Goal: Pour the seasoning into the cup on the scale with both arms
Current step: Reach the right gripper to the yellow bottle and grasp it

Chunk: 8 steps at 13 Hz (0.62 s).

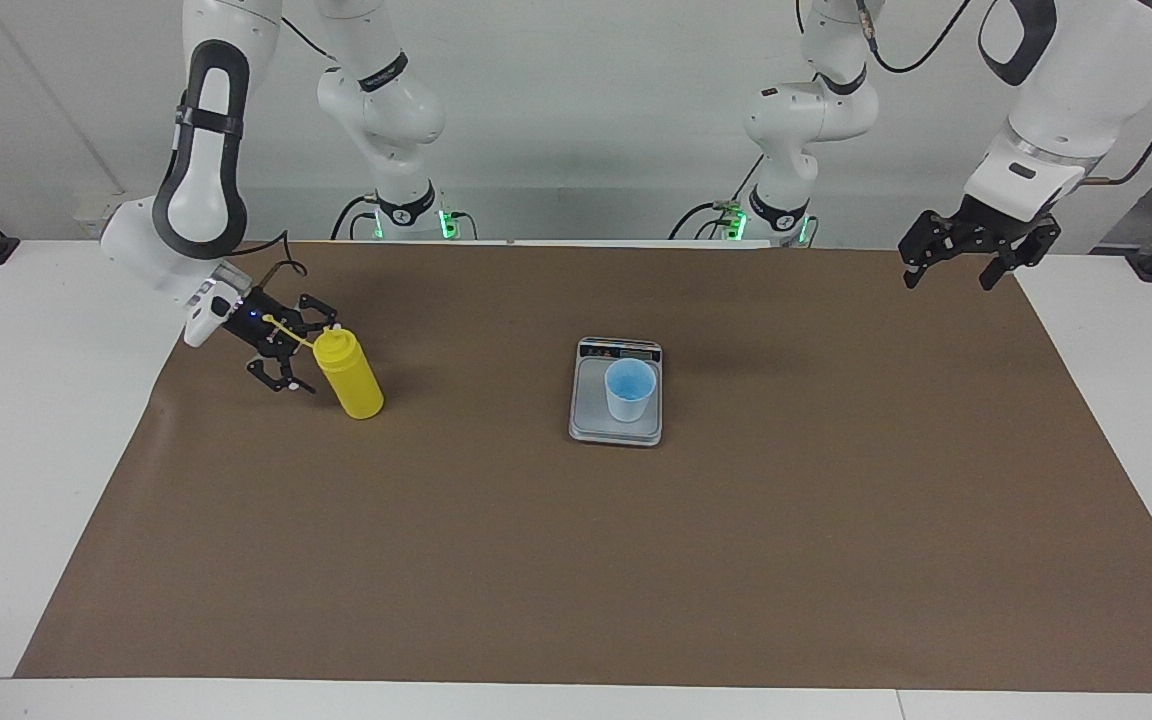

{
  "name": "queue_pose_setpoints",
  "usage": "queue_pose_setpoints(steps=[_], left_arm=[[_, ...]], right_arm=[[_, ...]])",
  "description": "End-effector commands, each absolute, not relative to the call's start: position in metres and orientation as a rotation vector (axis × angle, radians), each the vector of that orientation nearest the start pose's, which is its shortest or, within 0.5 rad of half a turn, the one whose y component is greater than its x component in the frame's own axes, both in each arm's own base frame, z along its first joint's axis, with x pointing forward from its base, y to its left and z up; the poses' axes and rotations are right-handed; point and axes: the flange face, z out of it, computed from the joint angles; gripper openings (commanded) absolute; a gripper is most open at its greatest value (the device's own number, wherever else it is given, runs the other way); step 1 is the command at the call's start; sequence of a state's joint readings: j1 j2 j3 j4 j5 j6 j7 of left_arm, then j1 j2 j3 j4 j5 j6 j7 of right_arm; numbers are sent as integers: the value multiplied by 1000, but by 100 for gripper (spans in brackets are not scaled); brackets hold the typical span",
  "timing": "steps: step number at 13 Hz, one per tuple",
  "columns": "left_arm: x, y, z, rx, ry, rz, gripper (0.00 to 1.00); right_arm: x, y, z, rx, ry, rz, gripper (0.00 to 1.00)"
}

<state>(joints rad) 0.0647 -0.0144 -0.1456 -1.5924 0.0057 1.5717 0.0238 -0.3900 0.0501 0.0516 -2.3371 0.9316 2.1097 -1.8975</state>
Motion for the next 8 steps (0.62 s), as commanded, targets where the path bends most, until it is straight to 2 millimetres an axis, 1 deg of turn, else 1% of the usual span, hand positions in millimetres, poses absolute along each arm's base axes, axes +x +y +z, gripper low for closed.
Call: queue_pose_setpoints(steps=[1, 2, 4, 8], left_arm=[[544, -48, 617, -3137, 197, 20, 100], [544, -45, 617, -3156, 184, 20, 100], [543, -45, 618, -3162, 181, 21, 100], [542, -46, 620, -3153, 196, 8, 100]], right_arm=[[476, -118, 300, -2231, -1125, -793, 100], [479, -108, 300, -2221, -1137, -794, 100], [477, -102, 295, -2232, -1119, -796, 100], [480, -71, 291, -2206, -1126, -796, 100]])
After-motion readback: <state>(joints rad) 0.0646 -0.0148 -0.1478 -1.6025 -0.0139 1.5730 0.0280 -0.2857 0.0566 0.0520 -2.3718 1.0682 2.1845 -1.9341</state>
